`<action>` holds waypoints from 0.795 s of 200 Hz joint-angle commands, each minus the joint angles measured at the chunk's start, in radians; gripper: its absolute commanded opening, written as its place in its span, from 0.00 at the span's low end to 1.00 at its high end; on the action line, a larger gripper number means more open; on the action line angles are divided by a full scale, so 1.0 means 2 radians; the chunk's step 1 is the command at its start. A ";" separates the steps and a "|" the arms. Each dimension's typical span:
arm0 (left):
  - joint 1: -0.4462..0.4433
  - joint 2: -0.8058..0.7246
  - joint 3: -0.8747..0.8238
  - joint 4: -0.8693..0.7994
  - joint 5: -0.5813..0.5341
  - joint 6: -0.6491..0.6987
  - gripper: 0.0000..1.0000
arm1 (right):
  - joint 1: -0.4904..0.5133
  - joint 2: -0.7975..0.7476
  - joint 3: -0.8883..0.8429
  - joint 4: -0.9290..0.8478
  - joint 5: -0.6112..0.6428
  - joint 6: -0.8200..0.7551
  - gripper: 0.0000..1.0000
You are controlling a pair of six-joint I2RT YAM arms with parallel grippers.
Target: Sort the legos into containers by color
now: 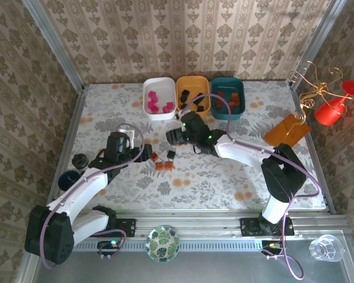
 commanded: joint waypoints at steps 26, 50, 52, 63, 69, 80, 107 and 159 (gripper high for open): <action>0.012 -0.058 -0.036 0.015 -0.026 0.013 0.83 | 0.042 0.057 0.007 -0.045 0.014 -0.068 0.86; 0.013 -0.066 -0.041 0.016 -0.026 0.013 0.83 | 0.042 0.097 0.039 -0.062 0.023 -0.077 0.87; 0.013 -0.066 -0.041 0.017 -0.025 0.013 0.83 | 0.043 0.099 0.043 -0.064 0.024 -0.078 0.87; 0.013 -0.064 -0.041 0.017 -0.023 0.013 0.83 | 0.042 0.116 0.061 -0.077 0.033 -0.082 0.87; 0.013 -0.064 -0.041 0.018 -0.021 0.012 0.83 | 0.042 0.125 0.070 -0.085 0.037 -0.083 0.87; 0.014 -0.062 -0.041 0.020 -0.018 0.012 0.83 | 0.040 0.139 0.084 -0.095 0.043 -0.087 0.87; 0.015 -0.062 -0.041 0.020 -0.015 0.013 0.83 | 0.030 0.153 0.098 -0.110 0.045 -0.083 0.86; 0.015 -0.060 -0.042 0.022 -0.014 0.013 0.83 | 0.008 0.140 0.081 -0.128 0.056 -0.088 0.86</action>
